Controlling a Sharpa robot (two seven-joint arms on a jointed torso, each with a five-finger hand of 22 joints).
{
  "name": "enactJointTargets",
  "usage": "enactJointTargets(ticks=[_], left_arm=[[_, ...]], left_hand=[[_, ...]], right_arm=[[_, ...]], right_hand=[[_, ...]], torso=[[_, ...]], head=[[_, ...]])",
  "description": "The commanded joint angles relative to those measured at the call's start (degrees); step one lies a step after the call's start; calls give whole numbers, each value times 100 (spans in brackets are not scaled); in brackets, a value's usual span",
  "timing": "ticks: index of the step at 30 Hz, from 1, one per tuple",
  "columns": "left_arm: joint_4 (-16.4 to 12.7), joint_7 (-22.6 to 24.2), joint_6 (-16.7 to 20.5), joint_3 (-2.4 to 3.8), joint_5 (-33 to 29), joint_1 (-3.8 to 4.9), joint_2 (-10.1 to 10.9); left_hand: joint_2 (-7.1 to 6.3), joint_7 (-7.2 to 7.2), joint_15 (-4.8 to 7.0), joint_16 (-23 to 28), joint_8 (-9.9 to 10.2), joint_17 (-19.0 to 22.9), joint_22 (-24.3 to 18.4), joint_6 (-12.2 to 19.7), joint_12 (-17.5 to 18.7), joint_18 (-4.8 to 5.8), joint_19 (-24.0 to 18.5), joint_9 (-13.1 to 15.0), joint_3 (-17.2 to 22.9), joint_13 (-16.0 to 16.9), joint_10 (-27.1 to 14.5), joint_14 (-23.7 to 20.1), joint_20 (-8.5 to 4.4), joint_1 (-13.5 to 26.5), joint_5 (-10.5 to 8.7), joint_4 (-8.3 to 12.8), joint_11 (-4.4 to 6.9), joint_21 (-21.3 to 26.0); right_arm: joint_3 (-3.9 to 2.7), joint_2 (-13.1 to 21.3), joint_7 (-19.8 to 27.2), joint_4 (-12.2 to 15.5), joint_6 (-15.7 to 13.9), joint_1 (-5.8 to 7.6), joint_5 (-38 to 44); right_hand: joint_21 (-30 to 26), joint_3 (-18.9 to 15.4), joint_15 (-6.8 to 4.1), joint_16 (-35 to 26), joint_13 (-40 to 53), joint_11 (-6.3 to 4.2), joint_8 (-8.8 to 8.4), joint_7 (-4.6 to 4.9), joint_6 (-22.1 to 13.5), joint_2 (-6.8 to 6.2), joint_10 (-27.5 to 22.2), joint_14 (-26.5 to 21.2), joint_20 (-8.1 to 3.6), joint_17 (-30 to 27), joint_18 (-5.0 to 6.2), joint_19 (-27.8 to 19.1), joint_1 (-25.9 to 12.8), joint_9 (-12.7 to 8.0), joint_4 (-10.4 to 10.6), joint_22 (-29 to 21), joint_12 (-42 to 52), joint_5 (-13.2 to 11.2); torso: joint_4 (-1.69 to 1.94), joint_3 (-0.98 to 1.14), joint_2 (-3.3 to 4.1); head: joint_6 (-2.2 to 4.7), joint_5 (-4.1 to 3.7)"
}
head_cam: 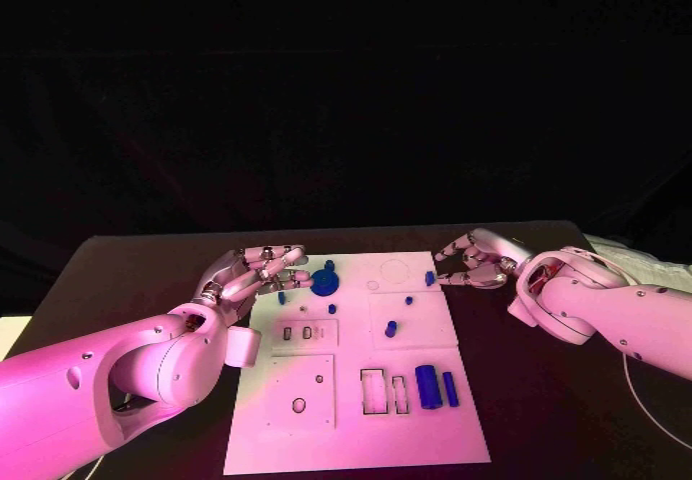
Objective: Assemble the parts on the task board
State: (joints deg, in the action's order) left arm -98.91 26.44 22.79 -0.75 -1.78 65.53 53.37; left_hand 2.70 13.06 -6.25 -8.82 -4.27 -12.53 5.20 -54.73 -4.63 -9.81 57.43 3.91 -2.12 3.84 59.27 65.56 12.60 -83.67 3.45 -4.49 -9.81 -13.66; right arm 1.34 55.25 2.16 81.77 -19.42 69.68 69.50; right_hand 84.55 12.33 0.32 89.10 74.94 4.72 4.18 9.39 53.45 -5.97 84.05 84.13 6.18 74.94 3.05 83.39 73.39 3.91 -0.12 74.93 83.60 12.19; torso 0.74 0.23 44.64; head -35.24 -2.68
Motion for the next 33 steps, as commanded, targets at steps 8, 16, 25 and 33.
enactJointTargets(ticks=[8, 16, 25, 33], left_arm=[[7, 32, -132, 3, 16, 2, -21], [10, 30, -137, 3, 16, 2, -21], [12, 28, -141, 3, 16, 2, -18], [13, 26, -141, 3, 16, 2, -14]], left_hand=[[-2, -6, -32, 26, 24, -5, -8, 34, 21, -63, 33, 1, -7, -7, -19, 3, 10, -60, 23, 33, -1, 29], [-2, -6, -32, 26, 24, -5, -8, 34, 21, -63, 33, 1, -7, -7, -19, 3, 10, -60, 23, 33, -1, 29], [-2, -6, -32, 26, 24, -5, -8, 34, 21, -63, 33, 1, -7, -7, -19, 3, 10, -60, 23, 33, -1, 29], [-2, -6, -32, 26, 24, -5, -8, 34, 21, -63, 33, 1, -7, -7, -19, 3, 10, -60, 23, 33, -1, 29]], right_arm=[[1, -230, 53, -194, 59, -89, 157], [1, -382, -7, -381, 73, -119, 206], [1, -454, -84, -436, 145, -138, 279], [0, -470, -116, -439, 222, -148, 300]], right_hand=[[22, 12, -39, 17, 1035, -51, 9, -14, 135, 73, 224, 550, -23, 1338, -36, 33, 129, 4, -82, 221, 22, -30], [24, 115, -60, 19, 1053, -72, 37, -33, 301, 198, 239, 551, -41, 1343, -35, 33, 256, 10, -174, 224, 42, -89], [24, 276, -92, 17, 1073, -98, 52, -65, 494, 285, 255, 550, -68, 1340, -36, 33, 362, 8, -294, 226, 63, -247], [23, 291, -102, 20, 1079, -106, 52, -75, 551, 272, 261, 551, -77, 1346, -35, 32, 337, 8, -308, 225, 69, -272]], torso=[[8, -8, -5], [4, -6, -6], [4, -6, -8], [0, -1, -9]], head=[[-42, 16], [-54, 21], [-72, 12], [-81, 13]])
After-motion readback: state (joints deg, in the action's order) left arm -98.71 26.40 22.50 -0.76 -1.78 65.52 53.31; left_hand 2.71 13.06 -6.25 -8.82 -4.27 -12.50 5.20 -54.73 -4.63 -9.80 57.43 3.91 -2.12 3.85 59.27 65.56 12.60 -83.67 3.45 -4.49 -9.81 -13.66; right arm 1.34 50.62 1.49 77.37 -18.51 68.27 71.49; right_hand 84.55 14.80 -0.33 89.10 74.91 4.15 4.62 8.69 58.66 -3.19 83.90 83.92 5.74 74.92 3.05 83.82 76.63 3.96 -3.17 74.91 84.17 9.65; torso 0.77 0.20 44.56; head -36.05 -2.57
